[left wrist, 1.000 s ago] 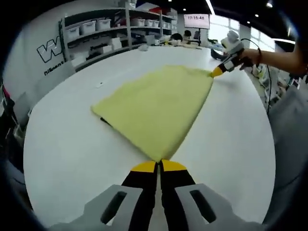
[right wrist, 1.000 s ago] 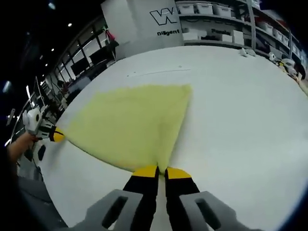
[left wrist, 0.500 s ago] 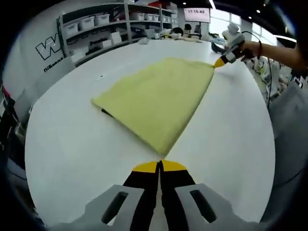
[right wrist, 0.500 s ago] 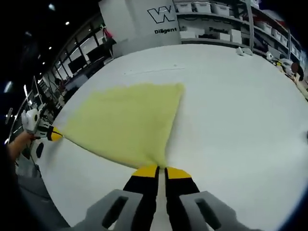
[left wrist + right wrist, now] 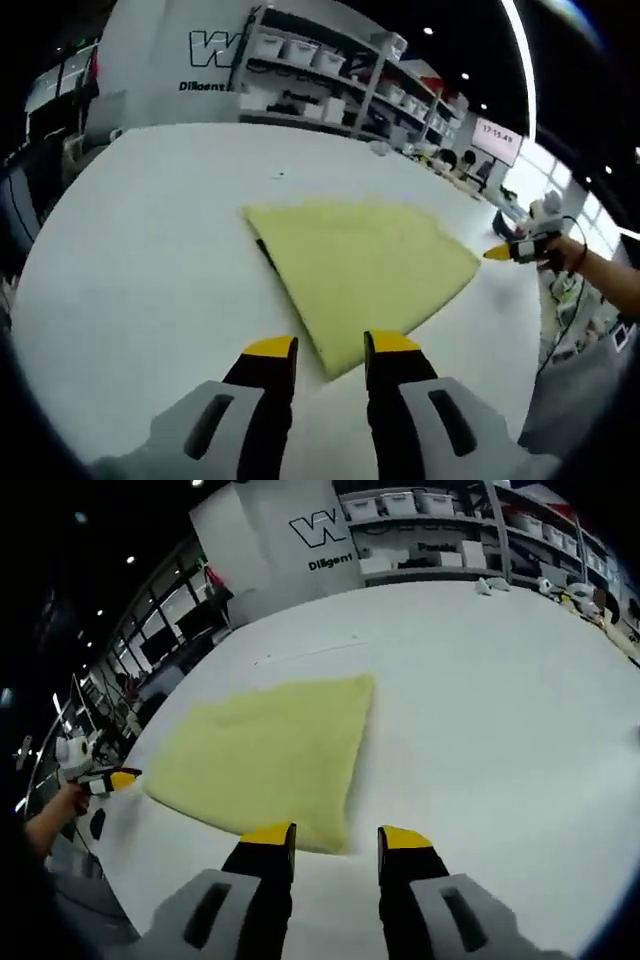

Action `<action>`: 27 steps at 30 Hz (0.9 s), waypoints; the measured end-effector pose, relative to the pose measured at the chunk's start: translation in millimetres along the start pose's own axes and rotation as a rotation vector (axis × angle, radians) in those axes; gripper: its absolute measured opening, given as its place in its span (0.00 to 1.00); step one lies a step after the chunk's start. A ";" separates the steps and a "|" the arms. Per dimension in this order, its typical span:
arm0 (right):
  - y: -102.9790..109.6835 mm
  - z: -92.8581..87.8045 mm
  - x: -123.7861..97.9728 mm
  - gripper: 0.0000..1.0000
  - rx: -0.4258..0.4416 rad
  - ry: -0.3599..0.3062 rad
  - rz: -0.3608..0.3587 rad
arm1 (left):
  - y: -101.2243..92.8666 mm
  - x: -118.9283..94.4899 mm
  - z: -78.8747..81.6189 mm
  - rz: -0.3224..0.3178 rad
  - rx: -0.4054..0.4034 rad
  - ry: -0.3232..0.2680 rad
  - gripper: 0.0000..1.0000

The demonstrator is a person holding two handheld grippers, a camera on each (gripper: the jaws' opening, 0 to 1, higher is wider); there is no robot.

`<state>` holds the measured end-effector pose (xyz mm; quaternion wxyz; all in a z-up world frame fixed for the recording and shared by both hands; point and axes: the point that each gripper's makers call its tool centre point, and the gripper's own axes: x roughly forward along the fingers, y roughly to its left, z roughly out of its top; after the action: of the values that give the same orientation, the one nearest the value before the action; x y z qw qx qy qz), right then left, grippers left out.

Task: Fold the garment on the visible template until the final outline fits inside the template.

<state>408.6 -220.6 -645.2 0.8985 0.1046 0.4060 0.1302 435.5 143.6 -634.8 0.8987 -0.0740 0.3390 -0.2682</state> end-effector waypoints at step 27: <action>11.9 -14.3 21.8 0.00 -0.066 0.073 0.012 | 0.0 -1.9 -25.6 0.064 0.092 0.090 0.00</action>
<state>409.9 -201.2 -666.3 0.8852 0.0728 0.4335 0.1526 417.7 145.9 -653.1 0.8931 -0.0095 0.3685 -0.2577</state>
